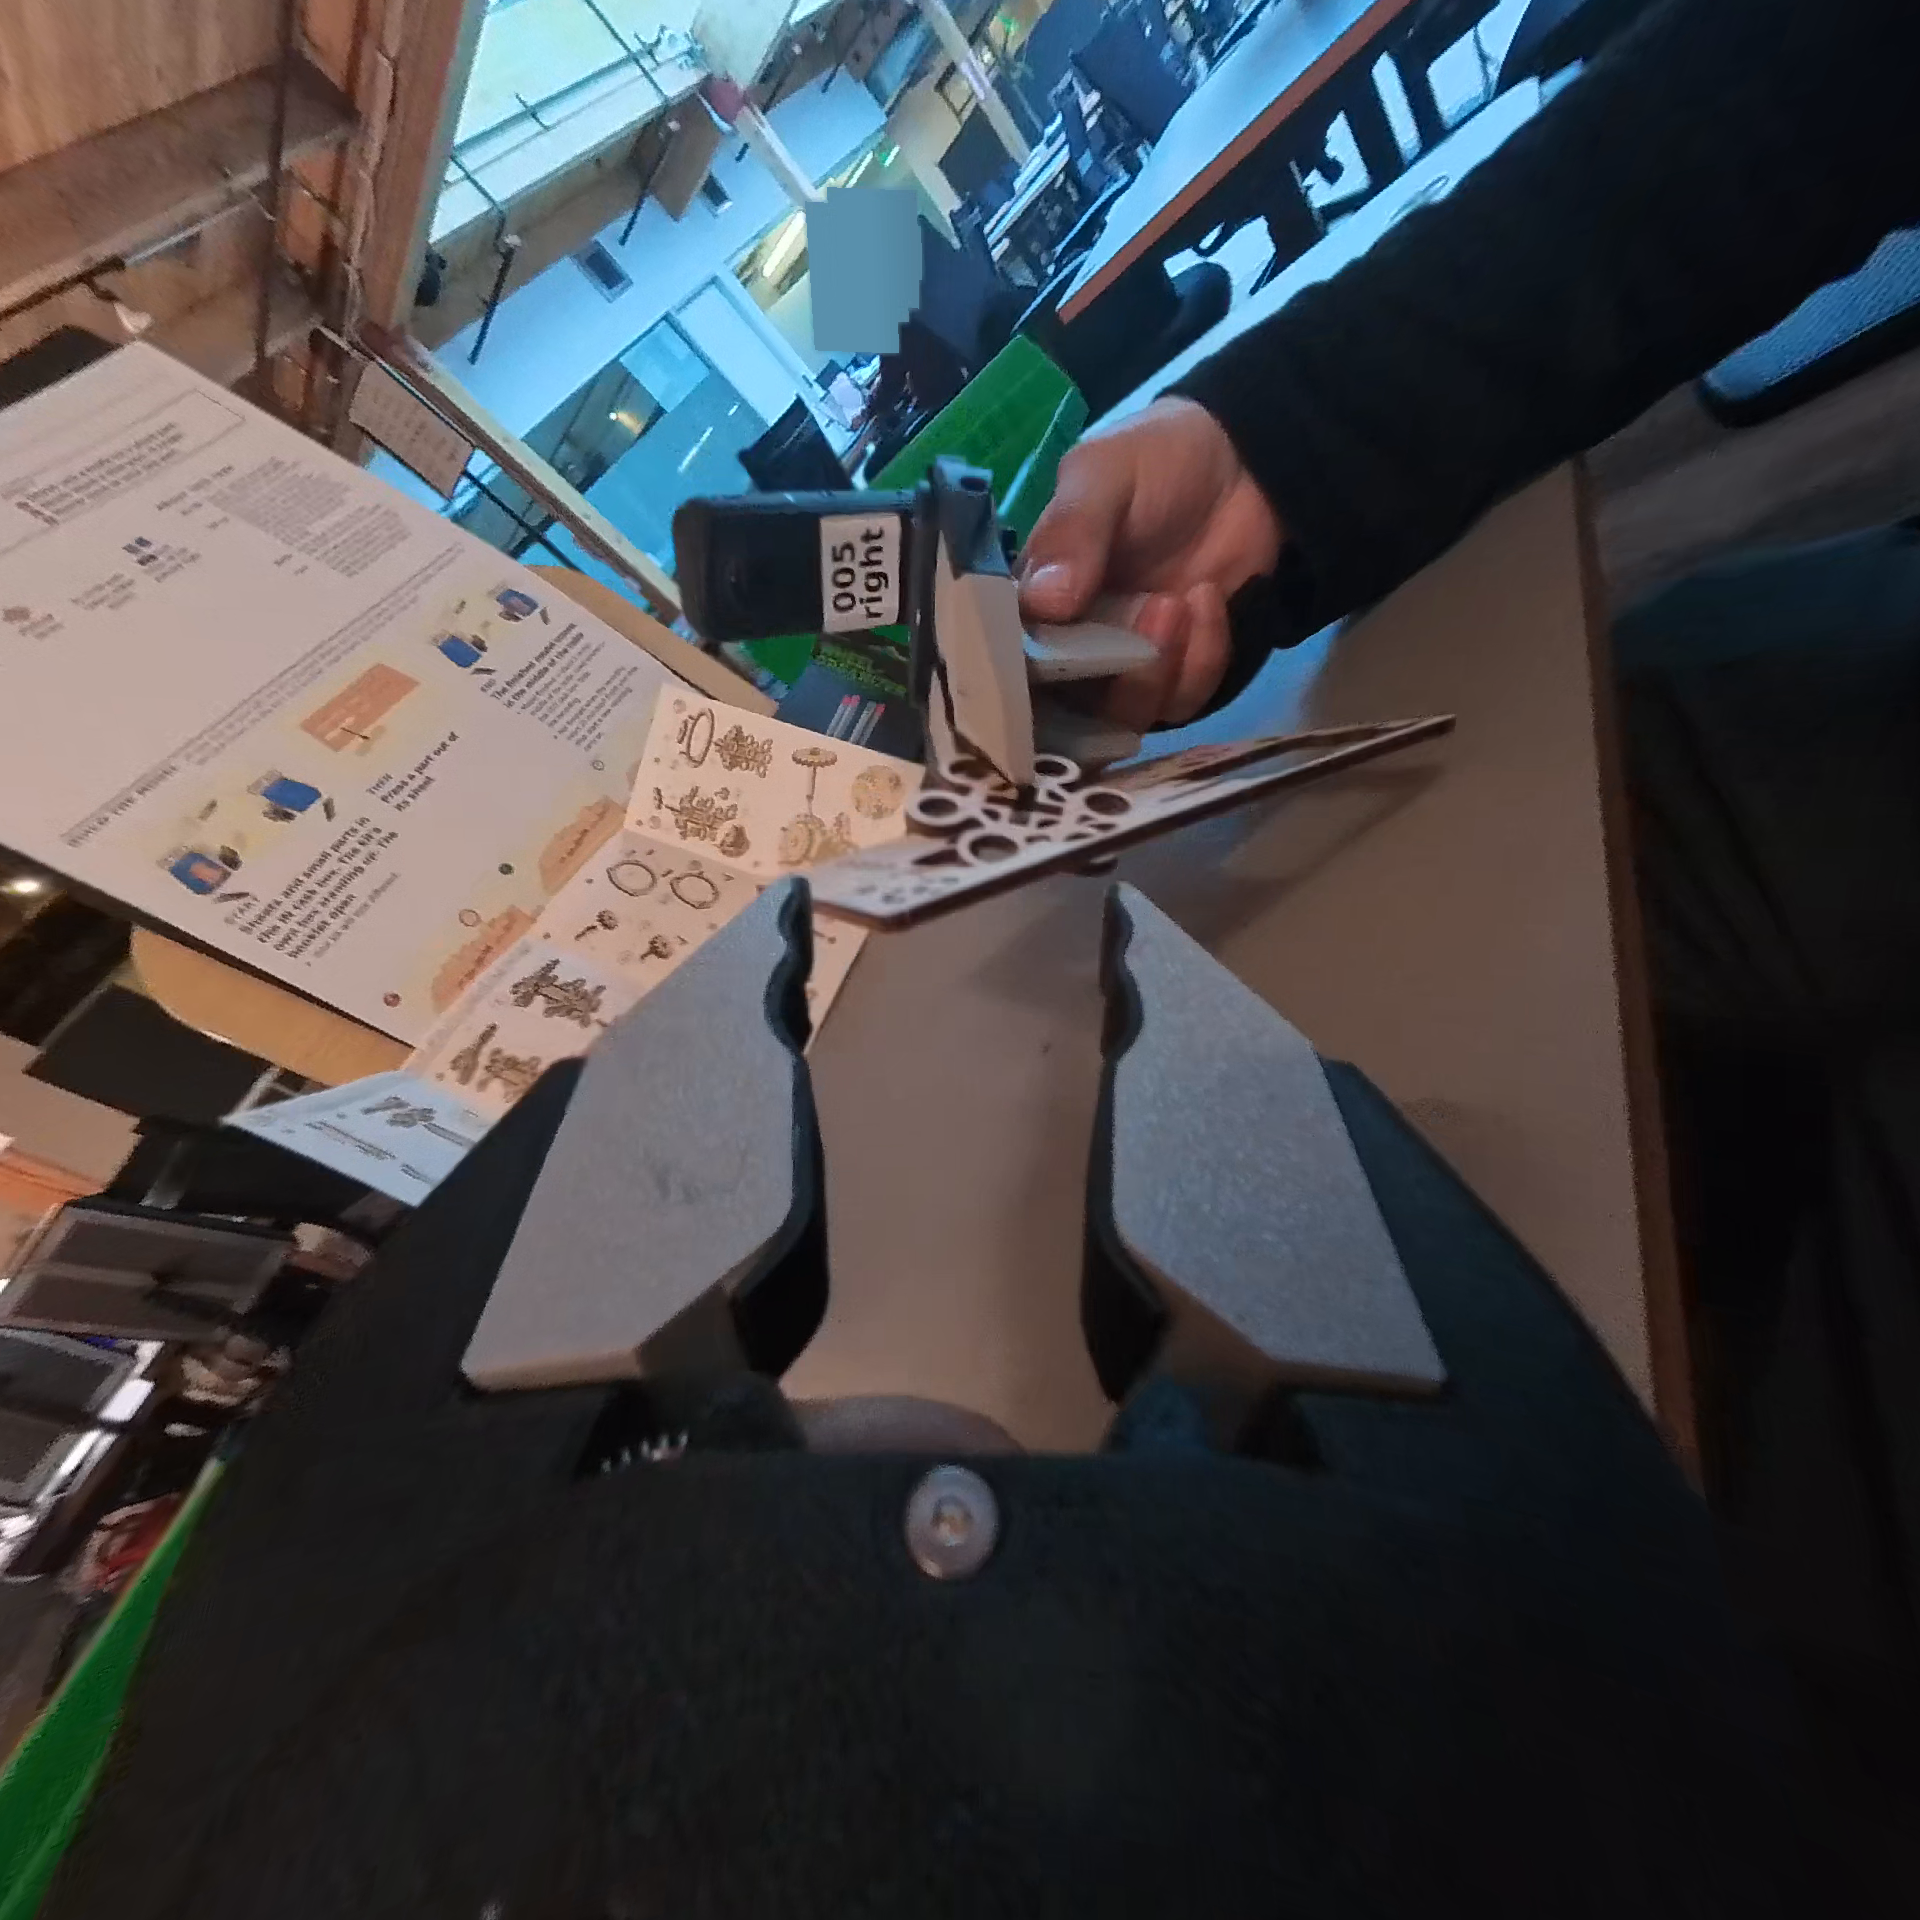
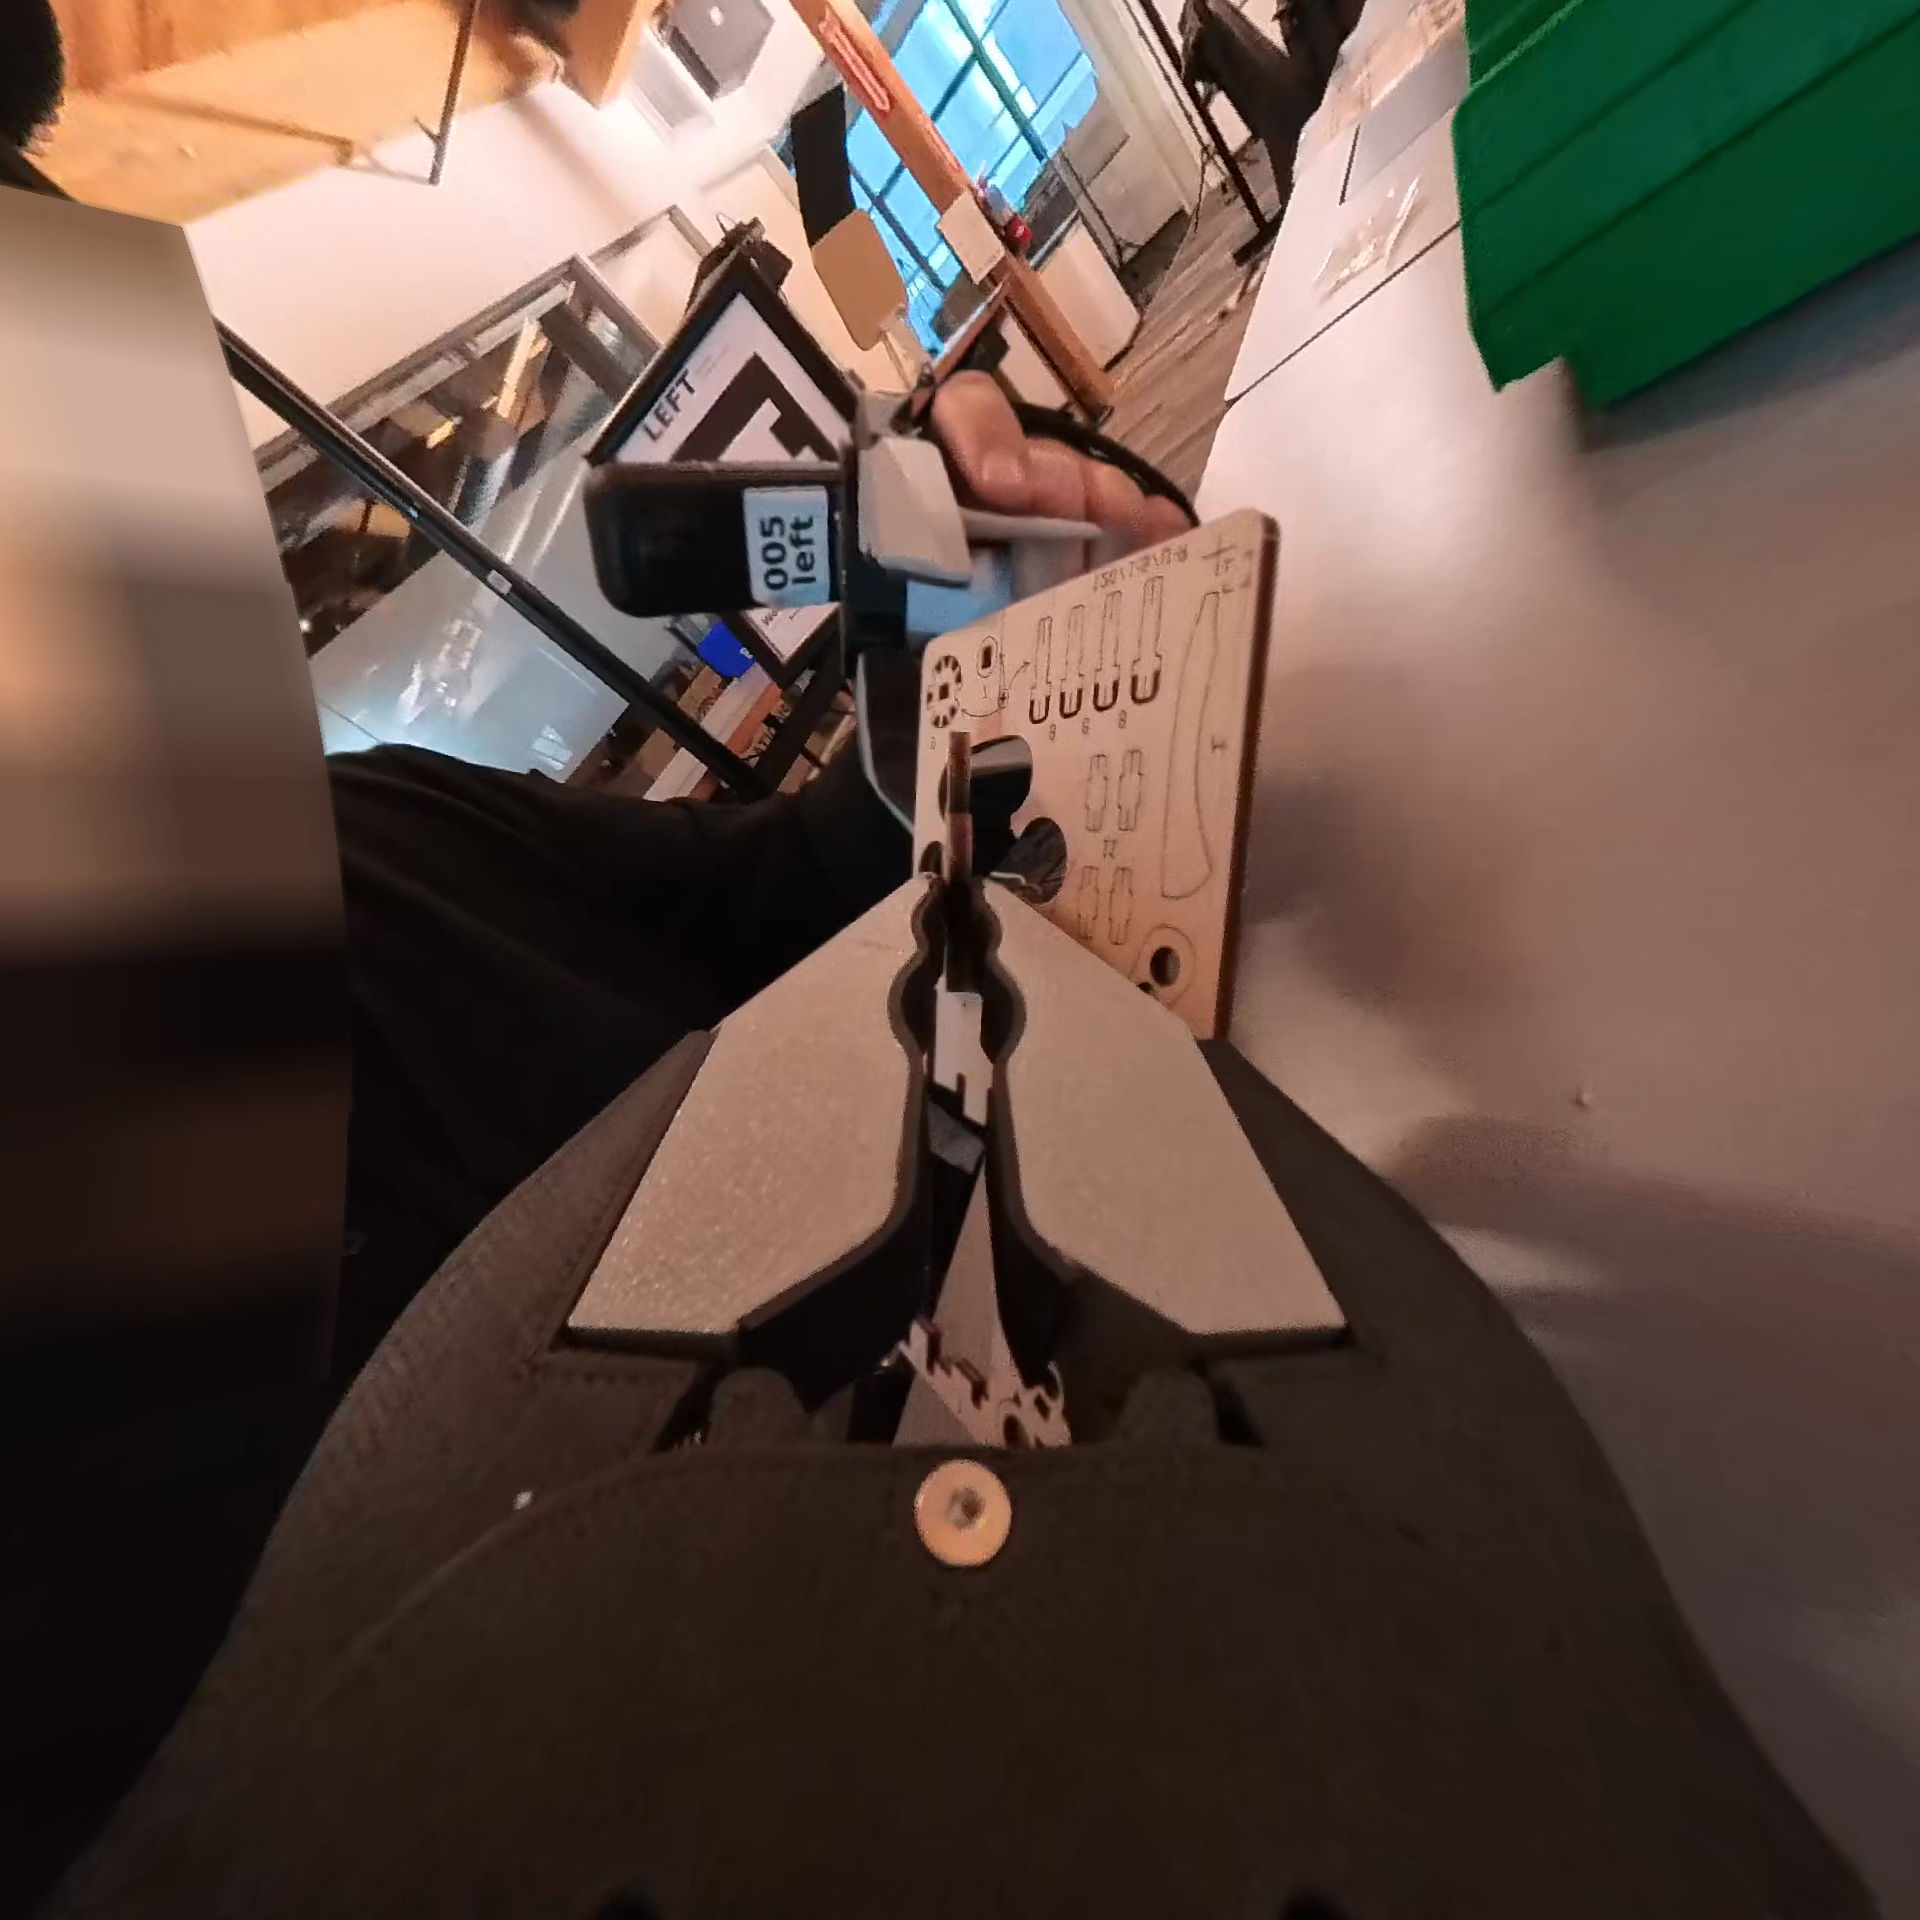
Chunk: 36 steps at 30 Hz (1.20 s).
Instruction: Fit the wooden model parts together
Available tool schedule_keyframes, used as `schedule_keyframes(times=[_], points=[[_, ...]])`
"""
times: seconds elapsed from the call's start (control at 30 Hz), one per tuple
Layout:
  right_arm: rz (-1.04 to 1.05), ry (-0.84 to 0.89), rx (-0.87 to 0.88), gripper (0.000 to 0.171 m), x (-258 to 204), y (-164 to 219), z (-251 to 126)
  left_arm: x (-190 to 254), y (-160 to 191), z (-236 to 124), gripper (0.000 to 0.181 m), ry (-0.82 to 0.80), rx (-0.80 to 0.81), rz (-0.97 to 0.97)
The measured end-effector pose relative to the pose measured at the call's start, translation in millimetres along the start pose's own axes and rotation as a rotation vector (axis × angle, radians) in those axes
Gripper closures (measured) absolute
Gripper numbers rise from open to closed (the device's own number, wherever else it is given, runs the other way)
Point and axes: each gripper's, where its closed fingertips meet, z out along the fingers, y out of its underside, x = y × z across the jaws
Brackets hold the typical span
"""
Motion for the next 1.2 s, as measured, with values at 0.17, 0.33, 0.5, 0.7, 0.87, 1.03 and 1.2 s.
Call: schedule_keyframes(times=[0.17,0.33,0.5,0.7,0.87,1.03,1.2], points=[[0.022,-0.011,-0.036,0.171,3,7,4,5,15,11,0.137,-0.01,-0.105,0.125],[0.075,-0.033,-0.066,0.171,7,14,0,10,21,12,0.148,0.001,-0.192,0.264],[0.114,-0.049,-0.078,0.171,9,18,1,17,23,19,0.162,0.012,-0.259,0.409],[0.149,-0.013,-0.065,0.165,19,17,-2,10,40,23,0.177,-0.021,-0.426,0.648],[0.152,0.051,-0.079,0.144,32,20,-1,15,64,26,0.179,-0.051,-0.491,0.739],[0.043,0.182,-0.083,0.168,47,15,-2,6,64,26,0.179,-0.154,-0.501,0.826],[-0.114,0.34,-0.151,0.165,58,19,-2,12,77,28,0.18,-0.12,-0.522,0.775]])
